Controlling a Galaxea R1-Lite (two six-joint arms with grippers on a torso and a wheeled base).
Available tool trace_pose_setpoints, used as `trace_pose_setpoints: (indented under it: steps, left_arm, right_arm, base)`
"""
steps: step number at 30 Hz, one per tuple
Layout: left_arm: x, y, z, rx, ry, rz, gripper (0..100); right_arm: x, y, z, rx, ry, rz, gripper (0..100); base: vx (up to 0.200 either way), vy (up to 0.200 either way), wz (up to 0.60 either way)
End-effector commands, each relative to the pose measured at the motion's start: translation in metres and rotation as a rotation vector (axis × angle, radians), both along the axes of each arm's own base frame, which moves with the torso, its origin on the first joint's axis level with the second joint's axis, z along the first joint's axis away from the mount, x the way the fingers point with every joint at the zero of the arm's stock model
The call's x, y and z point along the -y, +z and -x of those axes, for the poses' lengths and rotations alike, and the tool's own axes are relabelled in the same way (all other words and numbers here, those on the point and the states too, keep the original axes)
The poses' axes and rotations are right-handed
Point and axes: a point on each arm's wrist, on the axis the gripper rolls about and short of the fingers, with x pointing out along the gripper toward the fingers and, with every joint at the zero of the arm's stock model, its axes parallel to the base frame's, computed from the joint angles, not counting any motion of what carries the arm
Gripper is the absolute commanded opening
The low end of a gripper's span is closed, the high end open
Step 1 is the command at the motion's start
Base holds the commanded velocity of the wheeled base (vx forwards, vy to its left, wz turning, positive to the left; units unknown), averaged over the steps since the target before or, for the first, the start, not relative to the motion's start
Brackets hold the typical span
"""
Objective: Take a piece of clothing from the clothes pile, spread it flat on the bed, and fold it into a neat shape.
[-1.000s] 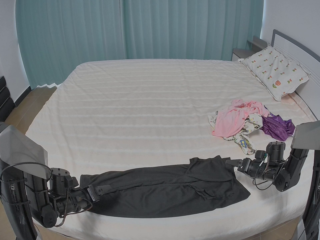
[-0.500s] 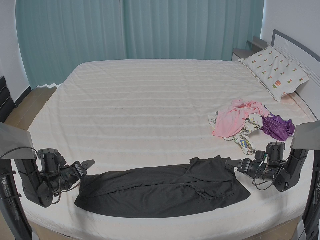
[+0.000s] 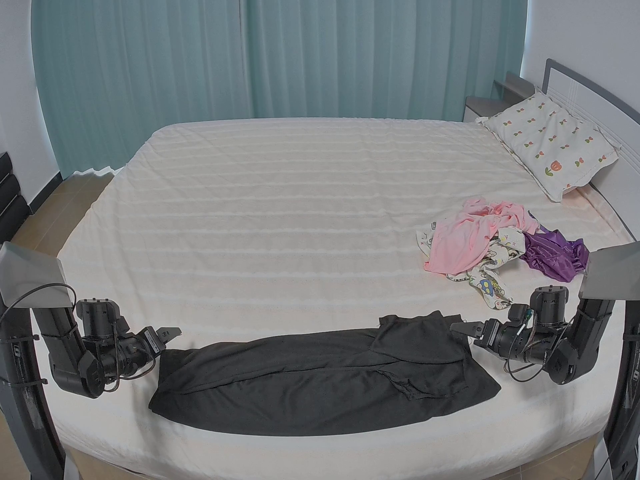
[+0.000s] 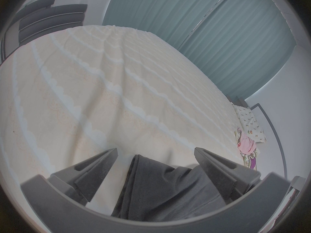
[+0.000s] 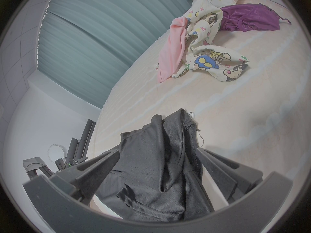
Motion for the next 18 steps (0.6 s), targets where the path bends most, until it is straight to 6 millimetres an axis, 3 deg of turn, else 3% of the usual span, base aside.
trace_pose_setpoints:
  steps: [1,5,6,18]
  left_arm:
    - [0.0005,-0.0114,-0.0029,-0.029,-0.004,0.004,100]
    - [0.0057,-0.0134,-0.0067,-0.028,-0.021,0.004,100]
    - [0.0066,-0.0134,-0.0067,-0.028,-0.024,0.004,0]
    - [-0.0005,-0.008,-0.0069,-0.004,0.005,0.005,0]
  right_arm:
    - [-0.0001,-0.0025,0.0,-0.007,0.0,0.0,100]
    - [-0.0001,-0.0023,-0.0003,-0.006,0.0,0.0,100]
    - [-0.0001,-0.0026,-0.0007,-0.006,0.0,0.0,100]
    - [-0.0016,-0.0037,-0.0018,-0.003,0.004,-0.001,100]
  base:
    - [0.0,0.0,0.0]
    - [0.0,0.0,0.0]
    - [0.0,0.0,0.0]
    - [0.0,0.0,0.0]
